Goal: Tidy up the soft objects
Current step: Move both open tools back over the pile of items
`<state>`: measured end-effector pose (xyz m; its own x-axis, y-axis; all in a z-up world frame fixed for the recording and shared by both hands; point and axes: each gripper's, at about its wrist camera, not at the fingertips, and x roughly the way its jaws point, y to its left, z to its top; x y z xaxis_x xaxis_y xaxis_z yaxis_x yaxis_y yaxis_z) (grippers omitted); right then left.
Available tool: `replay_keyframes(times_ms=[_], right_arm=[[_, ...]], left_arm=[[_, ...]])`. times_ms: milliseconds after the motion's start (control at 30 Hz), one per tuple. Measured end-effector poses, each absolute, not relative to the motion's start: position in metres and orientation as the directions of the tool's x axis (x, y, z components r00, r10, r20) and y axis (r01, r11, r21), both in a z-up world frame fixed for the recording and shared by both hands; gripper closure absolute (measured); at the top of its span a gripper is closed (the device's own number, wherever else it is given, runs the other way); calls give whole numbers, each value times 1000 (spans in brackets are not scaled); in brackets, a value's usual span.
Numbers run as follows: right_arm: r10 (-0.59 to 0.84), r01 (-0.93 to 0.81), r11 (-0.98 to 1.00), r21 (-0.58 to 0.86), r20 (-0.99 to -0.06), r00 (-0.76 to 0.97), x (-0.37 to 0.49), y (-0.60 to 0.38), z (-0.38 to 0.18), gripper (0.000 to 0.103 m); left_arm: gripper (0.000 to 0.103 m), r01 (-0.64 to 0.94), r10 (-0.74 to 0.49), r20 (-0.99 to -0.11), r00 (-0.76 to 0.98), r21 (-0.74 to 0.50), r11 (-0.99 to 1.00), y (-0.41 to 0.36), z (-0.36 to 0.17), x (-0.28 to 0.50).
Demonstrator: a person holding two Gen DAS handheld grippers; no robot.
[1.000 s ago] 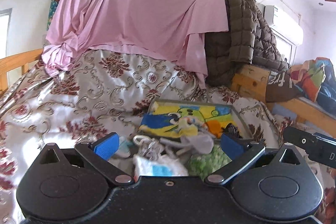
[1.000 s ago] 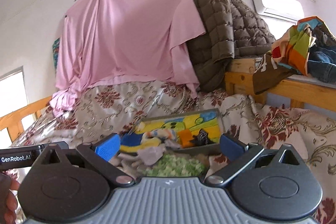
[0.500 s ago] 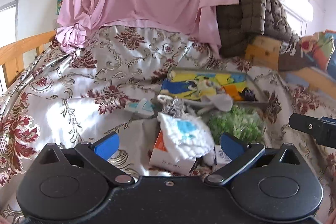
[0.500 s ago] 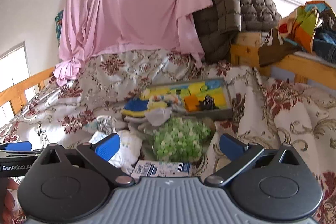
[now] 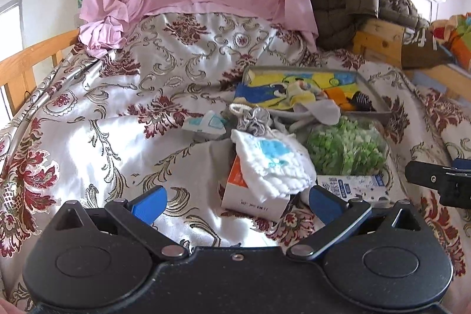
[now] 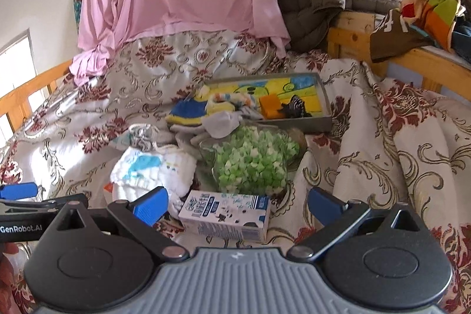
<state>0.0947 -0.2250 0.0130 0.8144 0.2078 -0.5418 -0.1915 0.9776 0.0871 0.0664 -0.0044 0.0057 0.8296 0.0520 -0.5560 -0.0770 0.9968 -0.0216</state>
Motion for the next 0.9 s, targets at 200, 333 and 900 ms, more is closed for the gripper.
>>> replay_keyframes(times_ms=[200,333,900], right_arm=[[216,-198,976,94,-564,797,100,-223,10,0],[221,-199,975,103,-572,790,103,-223,8,0],[282,-265,957,118,-592,755,115,-210,-1,0]], left_arm=[[1,-72,63,-584,810,8,997,-4,6,76],[1,-45,54,-598,800,30,999,-4,8,85],[1,155,-54,-627,777,108,982,-4,4,129]])
